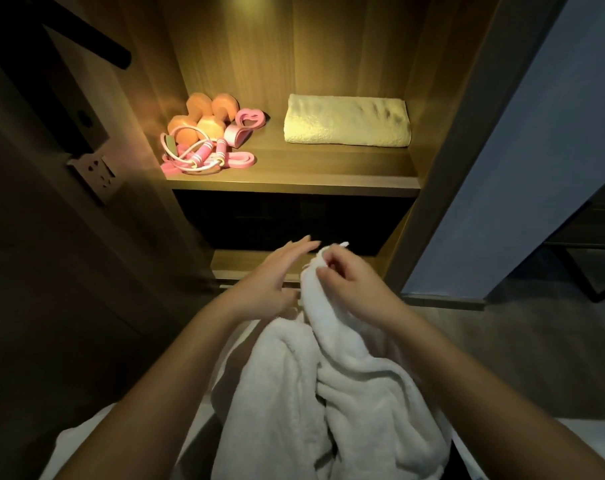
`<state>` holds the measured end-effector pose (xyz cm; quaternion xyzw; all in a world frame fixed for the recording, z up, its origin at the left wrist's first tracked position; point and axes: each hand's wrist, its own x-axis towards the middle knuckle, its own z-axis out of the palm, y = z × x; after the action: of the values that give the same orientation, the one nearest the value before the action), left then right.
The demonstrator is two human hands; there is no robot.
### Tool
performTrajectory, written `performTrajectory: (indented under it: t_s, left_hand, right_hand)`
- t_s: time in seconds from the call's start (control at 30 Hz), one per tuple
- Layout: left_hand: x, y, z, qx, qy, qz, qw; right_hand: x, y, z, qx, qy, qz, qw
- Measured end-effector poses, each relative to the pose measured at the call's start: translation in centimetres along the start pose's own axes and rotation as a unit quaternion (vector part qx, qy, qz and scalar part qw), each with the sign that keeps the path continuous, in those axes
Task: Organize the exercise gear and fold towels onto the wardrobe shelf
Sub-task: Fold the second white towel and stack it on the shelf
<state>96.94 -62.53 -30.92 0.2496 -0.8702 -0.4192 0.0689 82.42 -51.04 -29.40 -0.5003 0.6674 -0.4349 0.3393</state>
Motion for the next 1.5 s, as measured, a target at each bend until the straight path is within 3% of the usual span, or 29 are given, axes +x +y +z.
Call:
performTrajectory:
  t_s: [0.1,0.27,0.4,0.57,0.67,0.77,0.93,1.07,1.2,1.3,1.4,1.5]
  left_hand:
    - [1.4,1.9,-2.6,-0.013,0.009,0.061,0.998]
    - [3.7,5.2,-5.5,-0.221,-0.056,-0.008,0.974]
    - [4.1,6.1,-5.0,-0.255,-0.076,-0.008,0.964]
    - [4.7,5.4,-4.8,-0.271,0.132,-0.044,0.952]
    - [4.9,5.6,-4.8,-0.244,0.181,-0.024,0.952]
    - [5.3,5.8,-4.3,-0.181,0.177,-0.016,0.967]
    - [6.0,6.3,-3.1,-0.126,0.16,0.007,0.979]
    - [6.6,6.5,-2.2,0.026,0.244,-0.001,0.97]
    - [6.4,6.8,-1.6,-0.063,0.193,-0.031,0.979]
    - [5.9,7.1,-1.1,-0.17,0.147,-0.04,0.974]
    - [5.5,7.1,-0.1,-0.154,0.162,-0.057,0.973]
    - [4.9,7.3,0.8,-0.11,0.17,-0.059,0.977]
  right_hand:
    - [1.2,-3.3,-2.6,0.047,-0.007,-0.051,0.998]
    - [1.9,-5.7,-5.0,0.115,-0.082,-0.055,0.988]
    - [1.9,-5.9,-6.0,0.139,-0.075,-0.053,0.986]
    - [1.5,-4.0,-7.2,0.119,0.0,-0.019,0.993]
    - [1.3,-3.0,-7.0,0.016,0.036,-0.047,0.998]
    - [1.5,-2.8,-7.4,-0.041,0.009,-0.09,0.995]
    - [2.6,-3.0,-8.5,-0.027,0.029,-0.054,0.998]
    - [2.7,-2.8,-9.7,0.043,-0.01,-0.056,0.997]
    - [2.8,-2.2,-10.0,-0.012,-0.04,-0.086,0.995]
    - [3.0,-1.8,-9.5,-0.131,0.038,-0.115,0.984]
    - [3.2,-1.4,-9.4,-0.209,0.132,-0.132,0.96]
    - [3.2,-1.2,-9.2,-0.236,0.156,-0.129,0.95]
